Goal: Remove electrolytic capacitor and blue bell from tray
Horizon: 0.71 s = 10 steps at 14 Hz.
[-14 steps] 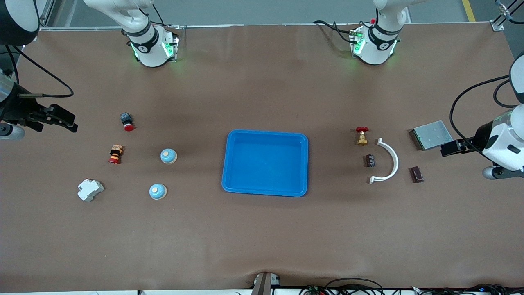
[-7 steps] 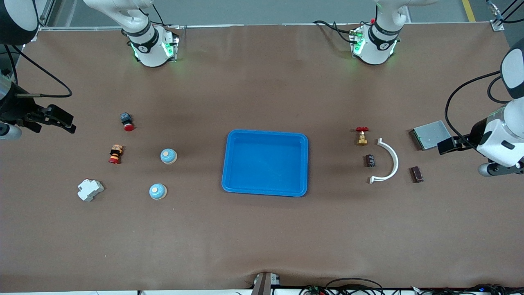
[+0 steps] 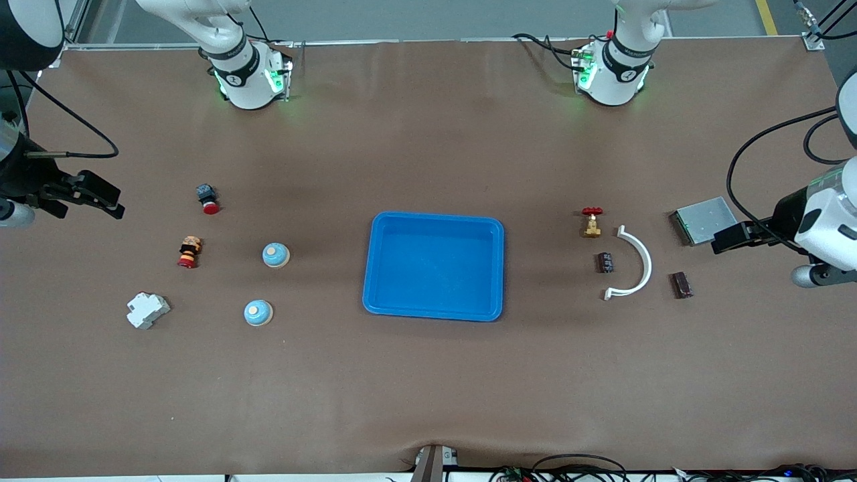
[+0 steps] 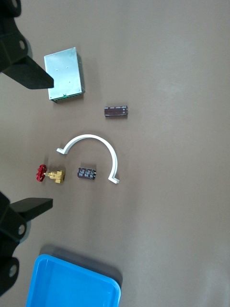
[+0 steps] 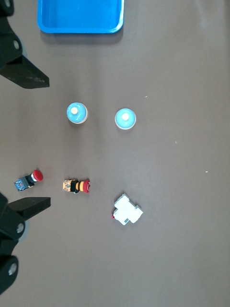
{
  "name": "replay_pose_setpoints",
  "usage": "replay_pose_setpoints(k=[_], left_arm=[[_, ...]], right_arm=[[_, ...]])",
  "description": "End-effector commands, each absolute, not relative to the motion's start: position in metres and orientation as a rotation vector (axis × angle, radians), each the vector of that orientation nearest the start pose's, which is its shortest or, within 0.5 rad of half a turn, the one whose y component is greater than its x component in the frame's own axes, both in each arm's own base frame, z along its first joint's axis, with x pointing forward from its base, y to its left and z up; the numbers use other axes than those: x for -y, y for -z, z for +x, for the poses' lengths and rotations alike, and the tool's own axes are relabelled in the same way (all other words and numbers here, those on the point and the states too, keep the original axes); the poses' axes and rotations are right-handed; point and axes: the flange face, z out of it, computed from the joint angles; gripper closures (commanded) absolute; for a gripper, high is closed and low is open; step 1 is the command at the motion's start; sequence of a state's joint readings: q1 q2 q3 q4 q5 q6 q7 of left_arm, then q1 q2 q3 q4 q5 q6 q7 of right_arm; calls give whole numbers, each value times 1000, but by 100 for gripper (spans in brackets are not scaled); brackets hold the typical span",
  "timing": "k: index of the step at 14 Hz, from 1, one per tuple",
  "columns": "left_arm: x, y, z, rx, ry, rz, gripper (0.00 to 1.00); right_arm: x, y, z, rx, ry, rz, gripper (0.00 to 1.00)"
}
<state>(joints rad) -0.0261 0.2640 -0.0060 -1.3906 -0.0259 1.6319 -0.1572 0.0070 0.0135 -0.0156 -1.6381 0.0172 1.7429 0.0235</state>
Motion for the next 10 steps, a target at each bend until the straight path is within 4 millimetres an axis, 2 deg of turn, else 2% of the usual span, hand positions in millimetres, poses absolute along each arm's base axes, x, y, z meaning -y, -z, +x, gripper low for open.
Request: replay_pose_setpoints(k=[1, 2, 5, 8, 10], left_arm=[[20, -581, 635, 164, 22, -3181, 0], [19, -592, 630, 166, 48, -3181, 0], [34, -601, 622, 125, 61, -3173, 0], [22, -608, 594, -64, 43, -3173, 0], [19, -612, 585, -28, 45, -3174, 0]], right_arm=[[3, -615, 564, -83, 191, -3082, 0], [3, -618, 565, -88, 214, -3069, 0], [4, -631, 559, -89, 247, -3066, 0], [4, -633, 558, -88, 247, -3066, 0], [6, -634, 557, -93, 245, -3066, 0]])
